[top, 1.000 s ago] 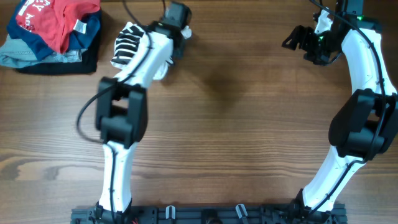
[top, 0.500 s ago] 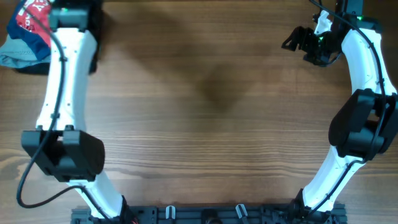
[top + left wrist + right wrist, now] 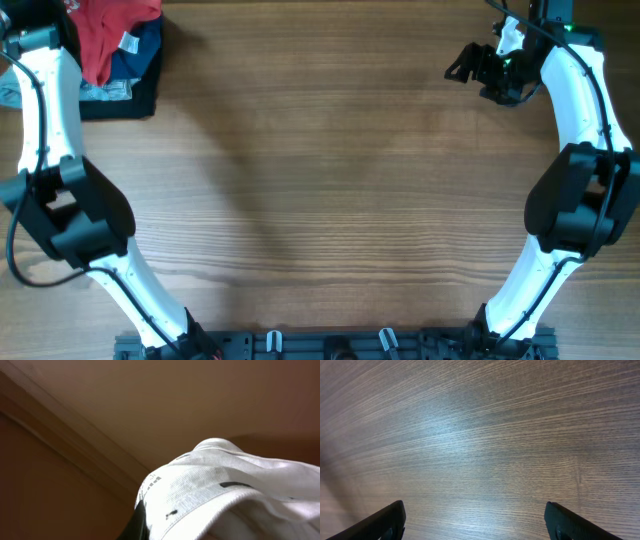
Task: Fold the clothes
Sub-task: 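Carry the bundle with the left gripper onto the clothes stack top-left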
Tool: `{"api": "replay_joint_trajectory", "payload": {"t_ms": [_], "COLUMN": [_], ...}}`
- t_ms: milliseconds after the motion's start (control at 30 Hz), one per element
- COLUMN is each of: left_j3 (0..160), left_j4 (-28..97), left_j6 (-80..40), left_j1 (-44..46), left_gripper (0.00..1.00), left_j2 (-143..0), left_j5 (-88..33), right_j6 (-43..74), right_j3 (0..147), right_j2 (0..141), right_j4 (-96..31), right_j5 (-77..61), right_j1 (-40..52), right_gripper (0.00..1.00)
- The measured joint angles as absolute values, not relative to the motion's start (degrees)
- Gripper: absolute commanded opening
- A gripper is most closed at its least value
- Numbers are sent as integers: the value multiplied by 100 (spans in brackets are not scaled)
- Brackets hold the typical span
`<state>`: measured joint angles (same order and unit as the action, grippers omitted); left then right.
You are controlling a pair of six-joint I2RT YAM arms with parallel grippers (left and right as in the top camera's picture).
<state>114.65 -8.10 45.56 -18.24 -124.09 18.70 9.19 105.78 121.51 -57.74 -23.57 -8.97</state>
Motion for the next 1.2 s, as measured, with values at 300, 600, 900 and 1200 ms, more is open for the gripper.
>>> {"api": "replay_joint_trajectory", "payload": {"t_ms": [300,600,900,1200], "left_j3": [11472,11480,11483,11469], "left_j4": [-119,1852,2169,2543], "left_j6": [3791,1267,257,-202], "left_j1": [-1881,-1107,-854,-683], "left_gripper": [4,94,100,100], "left_j2": [-13065,-13065,-13063,-11878], "left_j5": [1664,1538,1249,242], "right_j6": [967,1011,1000,980], "right_j3": [10578,10578,10578,10578], "right_j2": [12151,12151,12151,12151], "right_j4": [-5754,-5529,-5544,-5559], "right_j5": [-2359,-2357,-2357,-2355], "right_j1": [-897,-655,-469,-469], "right_gripper": [89,90,90,90]}}
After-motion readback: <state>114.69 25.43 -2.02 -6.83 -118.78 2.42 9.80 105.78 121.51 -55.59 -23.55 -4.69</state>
